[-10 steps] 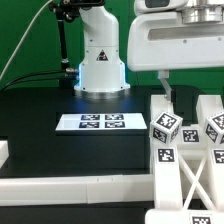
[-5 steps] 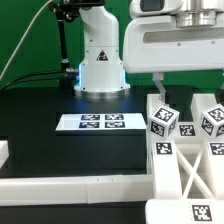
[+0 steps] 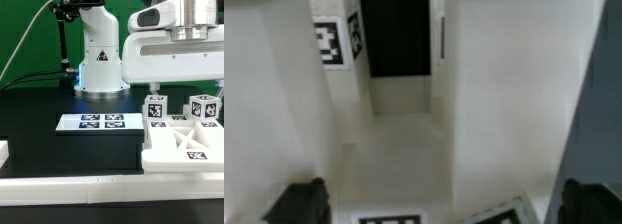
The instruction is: Assemble chair
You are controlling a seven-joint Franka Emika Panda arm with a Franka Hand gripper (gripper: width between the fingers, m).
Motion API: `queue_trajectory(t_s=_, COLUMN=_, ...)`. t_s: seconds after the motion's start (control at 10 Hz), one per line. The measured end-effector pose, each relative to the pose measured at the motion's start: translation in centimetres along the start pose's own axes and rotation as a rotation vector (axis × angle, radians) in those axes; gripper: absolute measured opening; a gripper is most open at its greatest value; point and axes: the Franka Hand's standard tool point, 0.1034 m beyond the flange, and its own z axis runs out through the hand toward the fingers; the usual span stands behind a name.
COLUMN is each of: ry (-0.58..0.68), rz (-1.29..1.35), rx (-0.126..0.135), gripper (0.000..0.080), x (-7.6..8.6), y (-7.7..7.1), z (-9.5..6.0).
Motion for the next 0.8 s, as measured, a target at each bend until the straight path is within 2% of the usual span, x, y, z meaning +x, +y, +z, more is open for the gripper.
queue_trajectory(t_s=0.2, ry=-0.022, rz=0.002, rx=0.001, gripper=0.0649, x=0.0, y=-0.1, z=-0.4)
queue_trajectory(t_s=0.4, ry=-0.075, rz=0.016, rx=0.005, gripper=0.0649, x=0.0, y=-0.5, z=-1.9)
queue_trajectory(t_s=0.6, ry=-0.083, rz=0.015, rx=0.021, gripper=0.0649, x=0.3, y=-1.3, z=-4.1)
queue_trajectory(t_s=0.8, ry=-0.076, rz=-0.090, rx=0.002, gripper=0.0649, x=1.7, y=-2.9, z=-4.7)
